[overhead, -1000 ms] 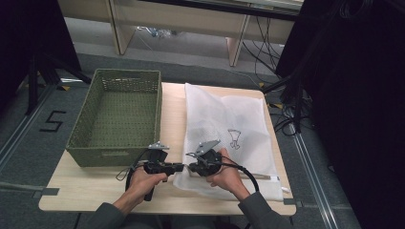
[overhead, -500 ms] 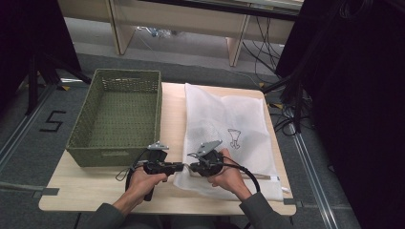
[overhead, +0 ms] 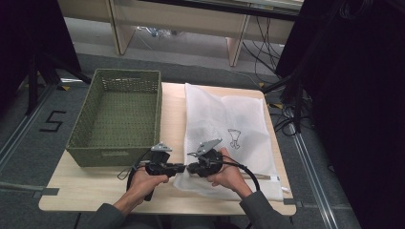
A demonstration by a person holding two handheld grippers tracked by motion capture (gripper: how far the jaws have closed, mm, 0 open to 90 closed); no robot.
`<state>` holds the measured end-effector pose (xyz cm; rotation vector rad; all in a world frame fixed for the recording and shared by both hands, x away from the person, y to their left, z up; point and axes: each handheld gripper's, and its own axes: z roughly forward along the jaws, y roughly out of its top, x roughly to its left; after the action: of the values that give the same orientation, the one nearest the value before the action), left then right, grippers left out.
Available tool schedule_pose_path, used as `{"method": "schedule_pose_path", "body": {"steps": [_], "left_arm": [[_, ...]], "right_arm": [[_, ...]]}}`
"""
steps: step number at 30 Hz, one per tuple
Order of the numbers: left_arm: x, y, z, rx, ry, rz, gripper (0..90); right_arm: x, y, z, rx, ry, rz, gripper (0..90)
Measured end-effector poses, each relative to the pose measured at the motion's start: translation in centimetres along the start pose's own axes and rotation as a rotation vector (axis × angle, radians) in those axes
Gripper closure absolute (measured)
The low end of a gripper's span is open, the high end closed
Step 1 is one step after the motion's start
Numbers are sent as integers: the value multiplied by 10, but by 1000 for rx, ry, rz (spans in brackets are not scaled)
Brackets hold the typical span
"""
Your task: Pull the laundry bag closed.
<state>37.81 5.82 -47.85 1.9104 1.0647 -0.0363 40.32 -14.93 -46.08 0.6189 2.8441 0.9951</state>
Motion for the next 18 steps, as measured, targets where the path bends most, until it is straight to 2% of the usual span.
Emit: {"method": "schedule_pose_path", "body": {"steps": [7,11,15,18], "left_arm": [[0,1,-1,-1,-6,20,851],[1,1,0,-4,-19,23,833],[3,3,2,-10,-36,-3,795],[5,3,2,-23,-42,-30,774]], "right_arm": [[-5,-3,-1,-1,31,12,766],[-5,-3,-1,4,54,15,782],[-5,-3,1,15,45,5,814],[-4,-3,1,13,34,15,816]]}}
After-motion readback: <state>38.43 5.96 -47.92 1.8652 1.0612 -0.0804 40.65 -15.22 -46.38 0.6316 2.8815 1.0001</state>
